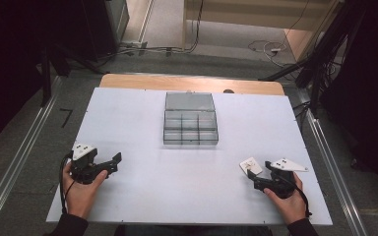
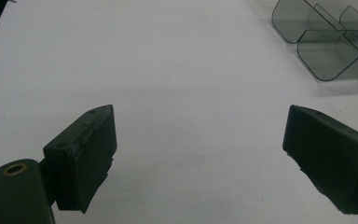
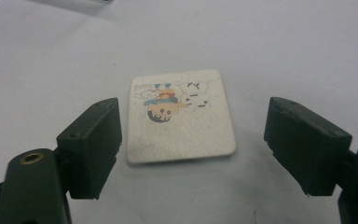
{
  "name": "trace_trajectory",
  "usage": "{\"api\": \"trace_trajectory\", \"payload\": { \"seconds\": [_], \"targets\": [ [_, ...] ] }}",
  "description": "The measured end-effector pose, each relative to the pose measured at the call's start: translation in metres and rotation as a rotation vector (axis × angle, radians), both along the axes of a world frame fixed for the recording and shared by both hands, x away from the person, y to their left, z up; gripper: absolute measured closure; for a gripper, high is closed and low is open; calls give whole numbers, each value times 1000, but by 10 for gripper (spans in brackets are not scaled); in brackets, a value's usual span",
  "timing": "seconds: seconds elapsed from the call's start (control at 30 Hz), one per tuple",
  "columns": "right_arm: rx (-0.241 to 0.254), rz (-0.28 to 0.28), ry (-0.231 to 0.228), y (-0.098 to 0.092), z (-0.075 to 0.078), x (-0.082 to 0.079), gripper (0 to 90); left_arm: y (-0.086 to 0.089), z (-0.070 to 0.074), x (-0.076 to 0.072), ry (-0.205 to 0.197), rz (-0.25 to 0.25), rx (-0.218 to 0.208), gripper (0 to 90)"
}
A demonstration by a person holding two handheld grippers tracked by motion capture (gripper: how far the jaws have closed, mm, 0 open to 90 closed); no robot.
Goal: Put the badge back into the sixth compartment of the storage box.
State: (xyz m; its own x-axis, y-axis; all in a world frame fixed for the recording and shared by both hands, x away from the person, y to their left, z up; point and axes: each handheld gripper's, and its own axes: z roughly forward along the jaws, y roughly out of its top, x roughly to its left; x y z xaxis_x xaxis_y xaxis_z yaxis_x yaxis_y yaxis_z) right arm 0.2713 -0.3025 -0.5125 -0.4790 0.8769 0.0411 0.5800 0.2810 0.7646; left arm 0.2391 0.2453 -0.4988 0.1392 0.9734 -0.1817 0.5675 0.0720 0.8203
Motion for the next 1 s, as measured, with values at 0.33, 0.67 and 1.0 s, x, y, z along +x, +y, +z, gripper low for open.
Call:
{"api": "trace_trajectory", "payload": {
  "seconds": [0.33,0.67,1.0],
  "targets": [
    [-40,22,38,6,-2,3,221,-1,0,0,0,0,1,100],
    [-85,25,20,10,-3,0,268,-1,0,-1,-2,-1,1,100],
    [-83,26,17,10,-3,-1,312,0,0,-1,0,0,1,100]
  ]
}}
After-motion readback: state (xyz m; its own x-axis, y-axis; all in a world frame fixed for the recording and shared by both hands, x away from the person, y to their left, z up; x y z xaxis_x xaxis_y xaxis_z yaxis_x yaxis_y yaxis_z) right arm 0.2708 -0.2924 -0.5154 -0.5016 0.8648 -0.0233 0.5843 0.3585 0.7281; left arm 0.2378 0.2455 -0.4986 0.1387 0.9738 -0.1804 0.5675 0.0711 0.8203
